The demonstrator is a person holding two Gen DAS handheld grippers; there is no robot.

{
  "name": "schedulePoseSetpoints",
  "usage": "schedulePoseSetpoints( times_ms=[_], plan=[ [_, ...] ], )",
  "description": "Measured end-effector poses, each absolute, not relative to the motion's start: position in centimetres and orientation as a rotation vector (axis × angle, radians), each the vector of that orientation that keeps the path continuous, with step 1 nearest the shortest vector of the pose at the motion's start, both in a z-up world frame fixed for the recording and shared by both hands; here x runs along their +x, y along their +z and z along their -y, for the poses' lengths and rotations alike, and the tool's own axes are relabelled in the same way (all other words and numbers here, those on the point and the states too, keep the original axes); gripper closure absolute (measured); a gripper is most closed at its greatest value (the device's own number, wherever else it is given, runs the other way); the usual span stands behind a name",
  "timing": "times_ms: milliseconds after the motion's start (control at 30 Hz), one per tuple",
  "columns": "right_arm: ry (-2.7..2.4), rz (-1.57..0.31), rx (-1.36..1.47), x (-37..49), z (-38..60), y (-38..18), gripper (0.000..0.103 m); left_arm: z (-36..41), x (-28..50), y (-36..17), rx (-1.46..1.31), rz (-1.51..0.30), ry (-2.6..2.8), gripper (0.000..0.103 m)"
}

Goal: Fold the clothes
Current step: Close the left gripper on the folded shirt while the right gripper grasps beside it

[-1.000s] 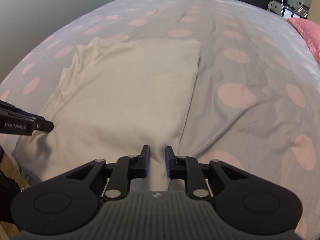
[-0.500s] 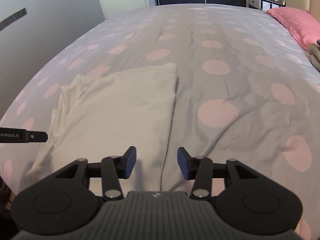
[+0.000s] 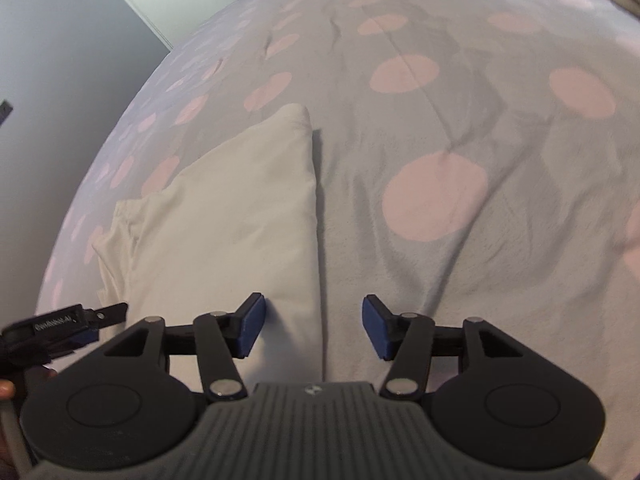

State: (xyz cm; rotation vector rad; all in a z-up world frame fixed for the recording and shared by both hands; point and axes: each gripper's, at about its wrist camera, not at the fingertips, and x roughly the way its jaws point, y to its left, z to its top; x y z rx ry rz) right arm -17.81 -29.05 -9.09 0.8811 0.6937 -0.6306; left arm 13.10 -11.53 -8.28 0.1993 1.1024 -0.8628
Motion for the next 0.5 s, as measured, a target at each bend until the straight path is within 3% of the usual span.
schedulePoseSetpoints(
  times_ms=[367,500],
  plan=[
    [-0.607,-0.675,0.858,-15.1,29.9,-9.7,0.044,13.7,13.3,-8.4,0.204,-1.066,-0.895,0.046],
    [-0.601,-0.665,0.831,-14.3,30.0,-9.9,0.048,14.9,12.9,-8.2,0.235,-1.036,-0.919,0.058]
  ],
)
